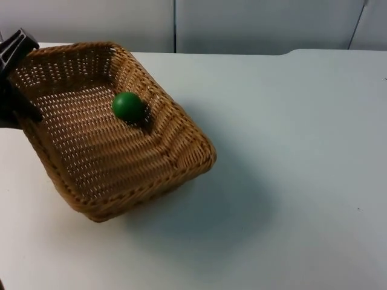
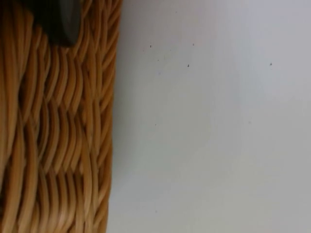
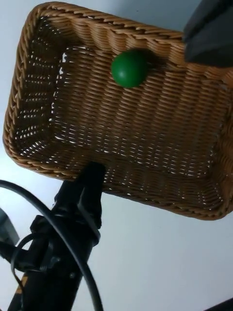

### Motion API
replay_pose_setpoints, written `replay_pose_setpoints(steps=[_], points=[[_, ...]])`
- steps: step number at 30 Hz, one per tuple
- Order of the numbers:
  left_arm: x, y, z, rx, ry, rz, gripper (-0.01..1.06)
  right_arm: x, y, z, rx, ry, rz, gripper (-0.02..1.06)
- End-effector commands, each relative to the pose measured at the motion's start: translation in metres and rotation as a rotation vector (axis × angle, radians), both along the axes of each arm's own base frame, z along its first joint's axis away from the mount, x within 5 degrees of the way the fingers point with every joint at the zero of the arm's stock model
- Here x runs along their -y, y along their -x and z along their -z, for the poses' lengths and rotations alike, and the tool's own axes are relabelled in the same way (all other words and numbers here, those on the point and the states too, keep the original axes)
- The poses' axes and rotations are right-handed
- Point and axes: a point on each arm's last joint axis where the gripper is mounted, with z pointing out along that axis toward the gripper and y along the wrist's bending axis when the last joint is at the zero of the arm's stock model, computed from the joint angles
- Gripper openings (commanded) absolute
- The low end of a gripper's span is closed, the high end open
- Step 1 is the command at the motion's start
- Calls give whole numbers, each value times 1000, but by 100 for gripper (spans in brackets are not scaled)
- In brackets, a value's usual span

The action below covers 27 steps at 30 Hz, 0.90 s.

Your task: Pick up the basket with the left hand and place the ball into the basket with the right hand.

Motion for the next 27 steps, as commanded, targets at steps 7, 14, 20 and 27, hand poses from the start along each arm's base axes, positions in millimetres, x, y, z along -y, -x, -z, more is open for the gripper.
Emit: replay_pose_setpoints(steps=[7, 14, 20, 27], points=[[20, -27, -4, 21, 110, 225, 0, 0, 1, -4, 5, -13, -4, 0], [19, -34, 8, -33, 29, 390, 0, 0, 1, -4, 5, -13, -4, 0], [16, -33, 14, -47, -15, 422, 0, 0, 2, -4, 3, -16, -4, 0], [18, -36, 16, -21, 16, 419, 0, -1, 2, -5, -5, -36, -7, 0]])
